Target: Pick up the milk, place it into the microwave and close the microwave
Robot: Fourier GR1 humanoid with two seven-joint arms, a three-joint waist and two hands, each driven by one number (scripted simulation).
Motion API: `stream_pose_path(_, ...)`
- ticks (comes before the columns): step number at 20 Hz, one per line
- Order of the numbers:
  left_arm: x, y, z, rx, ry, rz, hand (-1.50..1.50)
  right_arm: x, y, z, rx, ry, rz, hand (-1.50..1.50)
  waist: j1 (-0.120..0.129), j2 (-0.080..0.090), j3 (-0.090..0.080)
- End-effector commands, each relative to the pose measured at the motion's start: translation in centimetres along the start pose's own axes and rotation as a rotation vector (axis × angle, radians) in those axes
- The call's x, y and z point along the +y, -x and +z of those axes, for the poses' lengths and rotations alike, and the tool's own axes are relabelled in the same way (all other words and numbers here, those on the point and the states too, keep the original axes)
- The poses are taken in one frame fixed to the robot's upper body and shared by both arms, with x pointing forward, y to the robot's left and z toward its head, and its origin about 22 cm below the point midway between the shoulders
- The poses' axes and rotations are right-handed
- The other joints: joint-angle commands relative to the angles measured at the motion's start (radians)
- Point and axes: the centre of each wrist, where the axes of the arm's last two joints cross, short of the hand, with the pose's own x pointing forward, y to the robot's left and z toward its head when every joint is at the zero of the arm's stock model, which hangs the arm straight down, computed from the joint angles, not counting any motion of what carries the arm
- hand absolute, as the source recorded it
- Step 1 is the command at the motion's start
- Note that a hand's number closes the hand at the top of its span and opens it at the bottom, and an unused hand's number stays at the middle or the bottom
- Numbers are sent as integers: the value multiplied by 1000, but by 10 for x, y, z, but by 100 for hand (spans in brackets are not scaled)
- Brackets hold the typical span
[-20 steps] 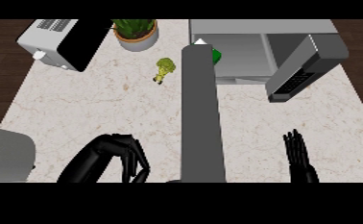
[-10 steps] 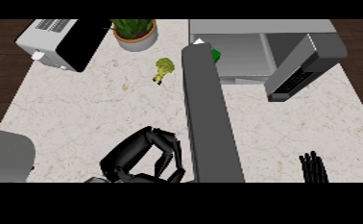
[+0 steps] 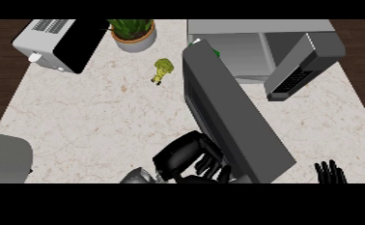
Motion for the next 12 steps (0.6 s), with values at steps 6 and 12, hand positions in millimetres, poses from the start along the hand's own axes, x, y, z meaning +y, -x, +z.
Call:
stream_pose_path(6,-54,19,-28,152,52,3,150,2,-36,-21,-160,-154,-128,-150,-52,8,0)
stream_pose_path(12,-42,19,-44,149,-80,45,150,21,-56,-39,-174,-216,-157,-150,-113,23,-4)
